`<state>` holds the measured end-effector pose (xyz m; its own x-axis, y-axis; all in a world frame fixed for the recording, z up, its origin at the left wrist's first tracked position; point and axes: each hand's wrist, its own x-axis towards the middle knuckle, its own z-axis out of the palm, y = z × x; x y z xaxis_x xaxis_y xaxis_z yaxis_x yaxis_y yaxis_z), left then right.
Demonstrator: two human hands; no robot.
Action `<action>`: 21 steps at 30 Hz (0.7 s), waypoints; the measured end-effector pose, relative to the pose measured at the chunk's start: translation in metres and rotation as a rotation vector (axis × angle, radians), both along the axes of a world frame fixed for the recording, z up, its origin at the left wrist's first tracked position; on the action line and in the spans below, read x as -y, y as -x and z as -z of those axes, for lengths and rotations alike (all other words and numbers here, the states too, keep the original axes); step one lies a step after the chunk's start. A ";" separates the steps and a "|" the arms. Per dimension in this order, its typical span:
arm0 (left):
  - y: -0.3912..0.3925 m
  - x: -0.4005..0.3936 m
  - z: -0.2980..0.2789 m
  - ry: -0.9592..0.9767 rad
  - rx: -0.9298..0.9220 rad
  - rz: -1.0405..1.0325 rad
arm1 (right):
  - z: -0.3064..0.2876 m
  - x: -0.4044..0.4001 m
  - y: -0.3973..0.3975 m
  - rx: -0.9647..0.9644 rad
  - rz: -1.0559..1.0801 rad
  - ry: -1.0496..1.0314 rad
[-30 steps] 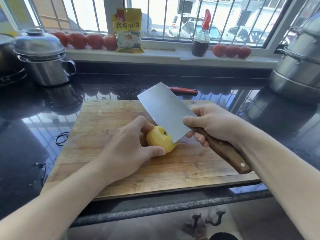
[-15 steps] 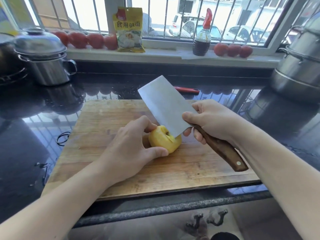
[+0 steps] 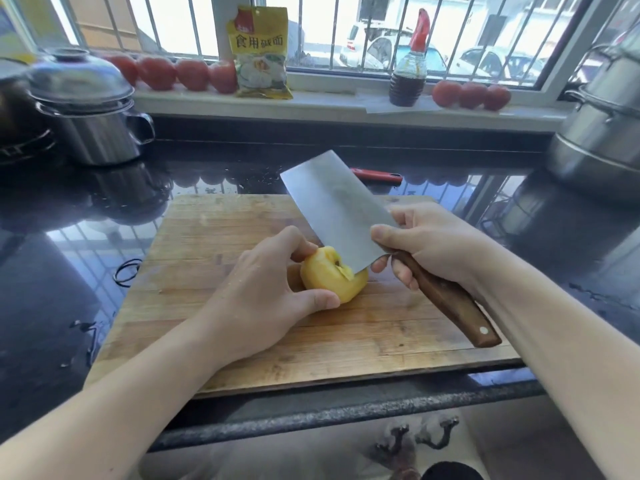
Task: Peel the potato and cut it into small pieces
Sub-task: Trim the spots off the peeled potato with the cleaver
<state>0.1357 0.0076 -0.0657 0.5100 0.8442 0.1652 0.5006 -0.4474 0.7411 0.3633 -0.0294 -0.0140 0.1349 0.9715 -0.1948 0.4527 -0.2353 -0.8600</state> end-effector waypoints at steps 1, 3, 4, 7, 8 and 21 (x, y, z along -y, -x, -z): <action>0.000 0.000 0.000 -0.007 -0.004 -0.008 | -0.005 0.000 0.001 0.092 -0.023 -0.040; 0.000 -0.001 -0.001 -0.020 -0.021 -0.019 | -0.015 -0.002 0.006 0.269 -0.055 -0.113; 0.000 -0.001 -0.001 -0.026 -0.031 -0.020 | -0.017 -0.003 0.008 0.327 -0.057 -0.132; -0.001 0.000 -0.001 -0.043 -0.044 -0.016 | -0.016 -0.004 0.010 0.372 -0.033 -0.128; 0.000 0.000 -0.001 -0.046 -0.044 -0.015 | -0.013 -0.004 0.009 0.361 -0.024 -0.113; -0.001 0.000 -0.002 -0.016 0.002 -0.022 | 0.007 -0.006 0.004 -0.017 0.127 0.010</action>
